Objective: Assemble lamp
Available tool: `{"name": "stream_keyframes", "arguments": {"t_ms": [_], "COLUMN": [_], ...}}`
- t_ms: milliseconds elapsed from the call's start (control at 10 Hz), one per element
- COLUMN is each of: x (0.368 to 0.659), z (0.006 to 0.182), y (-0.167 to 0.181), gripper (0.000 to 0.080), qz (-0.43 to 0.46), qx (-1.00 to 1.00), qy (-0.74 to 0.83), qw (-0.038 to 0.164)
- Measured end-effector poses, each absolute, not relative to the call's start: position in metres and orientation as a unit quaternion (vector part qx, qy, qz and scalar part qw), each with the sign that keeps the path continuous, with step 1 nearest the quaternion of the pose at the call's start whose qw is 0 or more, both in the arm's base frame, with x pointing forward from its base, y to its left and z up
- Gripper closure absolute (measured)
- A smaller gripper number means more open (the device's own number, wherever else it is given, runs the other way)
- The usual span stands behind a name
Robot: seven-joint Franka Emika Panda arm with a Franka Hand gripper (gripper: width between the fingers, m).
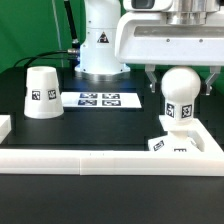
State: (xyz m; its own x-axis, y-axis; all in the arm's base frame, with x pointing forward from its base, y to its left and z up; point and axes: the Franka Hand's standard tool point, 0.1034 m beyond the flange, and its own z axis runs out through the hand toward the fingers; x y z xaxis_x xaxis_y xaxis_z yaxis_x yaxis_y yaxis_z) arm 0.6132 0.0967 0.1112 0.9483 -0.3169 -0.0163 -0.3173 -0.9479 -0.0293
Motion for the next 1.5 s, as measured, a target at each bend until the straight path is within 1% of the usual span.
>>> {"name": "stream_keyframes", "arguments": {"t_ms": [600,800,900,1000,1100,1200,1400,1500], "x": [0.6084,0.6066,0.6064,0.6063,0.6061,0.6061,0.6053,0.6045], "z": [0.109,0.1088,0.1091,0.1088,0.1085,0.1085,0.1096,0.1134], "y": [0.0994,0.0987,0.0997,0.1003,0.1005,0.1006,0.1027,0.1065], "gripper": [0.022,0.022,0.022,0.0159,0.0159,0.0118,0.0103,0.0101], "qz": [0.042,0.052,0.053,0.053,0.053,0.053,0.05,0.048], "qx": [-0.903,-0.874,-0.867,-0.864,-0.866,-0.876,-0.899,-0.91], "qy": [0.426,0.482,0.495,0.5,0.496,0.479,0.434,0.409], "qw": [0.038,0.035,0.034,0.034,0.034,0.035,0.037,0.039]}}
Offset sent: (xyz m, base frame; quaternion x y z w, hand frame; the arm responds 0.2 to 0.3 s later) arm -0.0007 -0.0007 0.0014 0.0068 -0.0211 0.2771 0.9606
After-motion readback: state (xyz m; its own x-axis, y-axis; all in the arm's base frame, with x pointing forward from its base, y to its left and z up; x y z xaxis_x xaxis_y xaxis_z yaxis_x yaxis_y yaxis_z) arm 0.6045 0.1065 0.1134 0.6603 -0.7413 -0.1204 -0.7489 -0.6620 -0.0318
